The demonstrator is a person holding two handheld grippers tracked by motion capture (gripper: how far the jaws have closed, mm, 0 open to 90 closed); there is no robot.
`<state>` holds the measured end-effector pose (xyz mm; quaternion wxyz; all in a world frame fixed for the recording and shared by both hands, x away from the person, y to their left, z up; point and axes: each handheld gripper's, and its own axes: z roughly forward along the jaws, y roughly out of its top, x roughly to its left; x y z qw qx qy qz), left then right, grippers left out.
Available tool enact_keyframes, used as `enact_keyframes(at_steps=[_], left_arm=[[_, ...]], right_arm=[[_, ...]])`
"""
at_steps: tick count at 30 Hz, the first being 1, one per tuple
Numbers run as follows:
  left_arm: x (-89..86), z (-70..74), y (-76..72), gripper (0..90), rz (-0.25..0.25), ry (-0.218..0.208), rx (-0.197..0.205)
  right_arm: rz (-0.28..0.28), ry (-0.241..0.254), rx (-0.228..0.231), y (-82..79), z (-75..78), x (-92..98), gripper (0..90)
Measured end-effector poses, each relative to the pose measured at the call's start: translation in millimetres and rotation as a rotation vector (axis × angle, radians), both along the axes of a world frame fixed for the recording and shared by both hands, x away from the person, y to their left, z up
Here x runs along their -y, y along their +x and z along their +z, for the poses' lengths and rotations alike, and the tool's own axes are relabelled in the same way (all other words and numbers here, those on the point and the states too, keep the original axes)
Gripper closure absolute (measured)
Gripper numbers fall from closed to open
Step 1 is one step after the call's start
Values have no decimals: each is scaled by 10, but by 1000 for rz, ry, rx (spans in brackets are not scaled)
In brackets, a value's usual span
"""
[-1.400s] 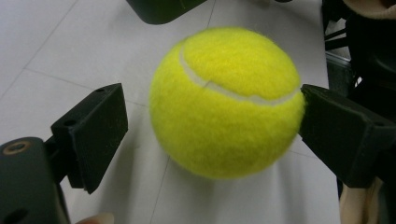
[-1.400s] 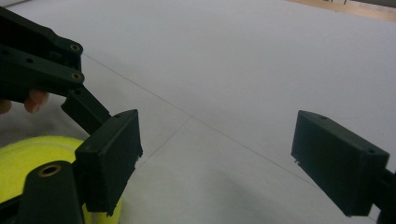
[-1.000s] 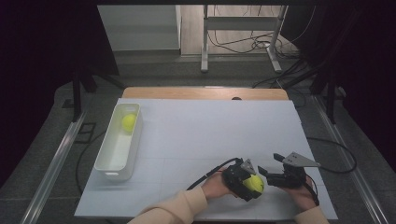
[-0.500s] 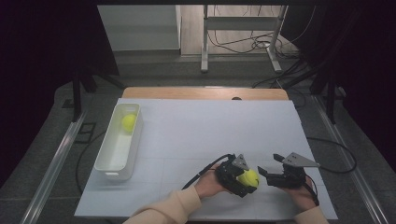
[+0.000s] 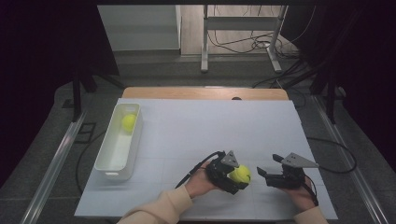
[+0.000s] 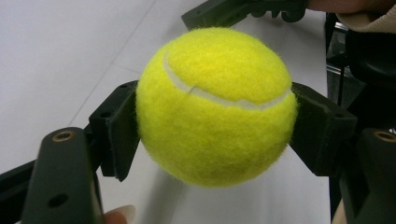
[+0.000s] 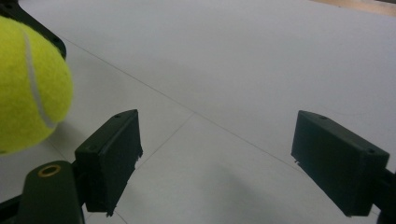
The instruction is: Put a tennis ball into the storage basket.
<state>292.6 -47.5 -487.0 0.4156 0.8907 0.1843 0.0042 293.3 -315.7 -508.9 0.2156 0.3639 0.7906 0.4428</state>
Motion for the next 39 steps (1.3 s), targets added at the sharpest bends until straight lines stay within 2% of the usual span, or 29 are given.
enact_keyframes(at_steps=[5, 8, 12, 23, 29, 39], left_arm=[[-114, 32, -5, 258, 17, 5, 10], [-187, 46, -2, 258, 34, -12, 10], [-257, 73, -1, 258, 38, -4, 23], [-490, 107, -12, 258, 83, -45, 34], [-620, 159, -36, 258, 86, -60, 45], [-832, 205, -40, 258, 132, -97, 33]], right_arm=[[-1, 5, -5, -4, -1, -3, 163], [-4, 9, -6, -2, -3, -10, 163], [-9, 8, -10, 0, -7, -24, 163], [-28, -5, -15, -12, -15, -58, 164], [-35, -14, -15, -29, -25, -86, 163], [-30, -15, -14, -57, -10, -109, 164]])
